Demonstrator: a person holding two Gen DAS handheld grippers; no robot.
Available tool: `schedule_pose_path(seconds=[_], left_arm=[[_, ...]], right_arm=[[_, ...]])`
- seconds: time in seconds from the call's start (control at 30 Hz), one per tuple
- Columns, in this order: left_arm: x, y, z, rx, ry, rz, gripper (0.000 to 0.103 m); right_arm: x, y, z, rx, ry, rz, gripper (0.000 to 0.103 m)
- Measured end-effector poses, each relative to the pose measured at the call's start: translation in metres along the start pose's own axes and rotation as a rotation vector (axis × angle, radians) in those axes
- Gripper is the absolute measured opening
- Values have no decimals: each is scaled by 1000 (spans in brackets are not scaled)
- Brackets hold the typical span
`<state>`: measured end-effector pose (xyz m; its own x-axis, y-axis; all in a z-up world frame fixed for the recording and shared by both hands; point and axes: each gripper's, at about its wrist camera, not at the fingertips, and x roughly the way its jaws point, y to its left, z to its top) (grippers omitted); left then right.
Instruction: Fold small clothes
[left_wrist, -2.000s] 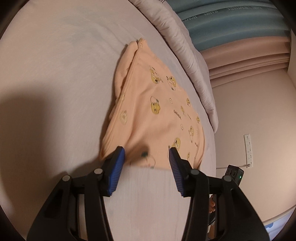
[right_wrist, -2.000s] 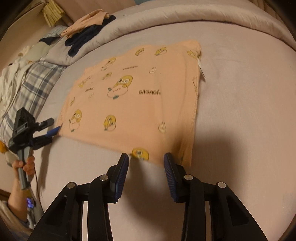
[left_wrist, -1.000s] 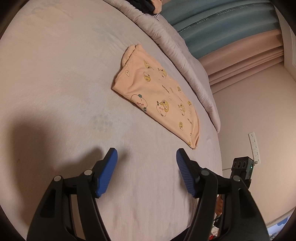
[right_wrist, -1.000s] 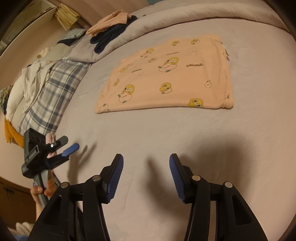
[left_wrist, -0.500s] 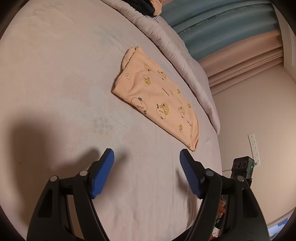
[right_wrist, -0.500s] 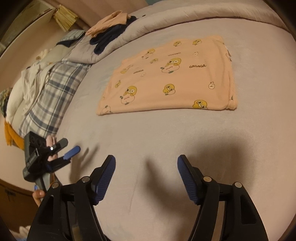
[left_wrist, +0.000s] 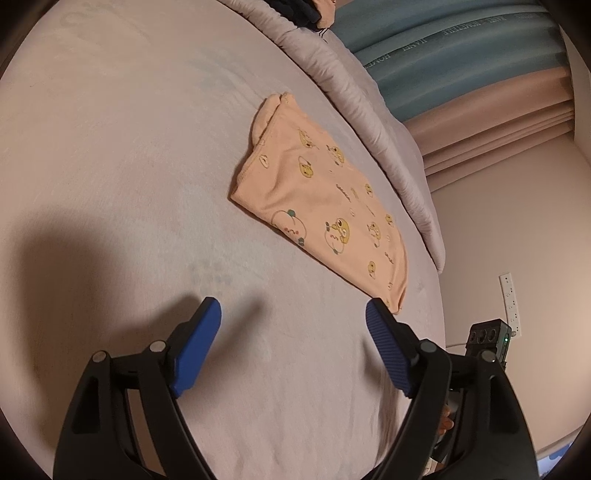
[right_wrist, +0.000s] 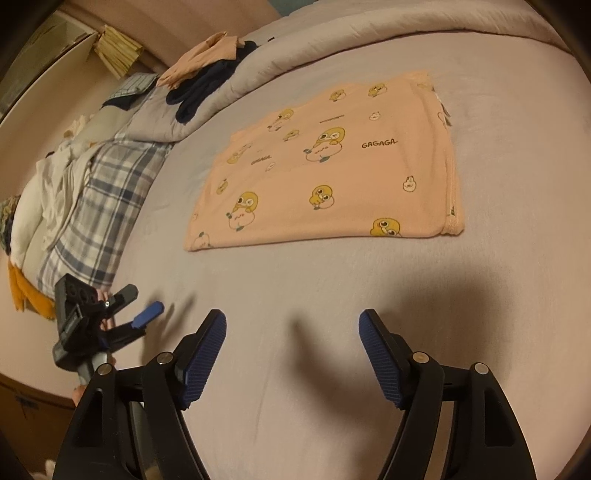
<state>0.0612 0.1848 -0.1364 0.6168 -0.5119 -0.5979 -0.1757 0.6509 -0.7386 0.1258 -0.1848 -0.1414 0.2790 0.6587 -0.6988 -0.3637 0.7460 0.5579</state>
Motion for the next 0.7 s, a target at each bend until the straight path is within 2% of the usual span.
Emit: schedule_pose_path(seconds=[0.23, 0.7], left_arm=[[13, 13, 8, -36, 23, 3, 81], [36, 21, 38, -73, 58, -70, 83]], right_arm=[[4, -7, 6, 7, 5, -2, 74], [15, -4, 12, -47, 15, -2, 74]])
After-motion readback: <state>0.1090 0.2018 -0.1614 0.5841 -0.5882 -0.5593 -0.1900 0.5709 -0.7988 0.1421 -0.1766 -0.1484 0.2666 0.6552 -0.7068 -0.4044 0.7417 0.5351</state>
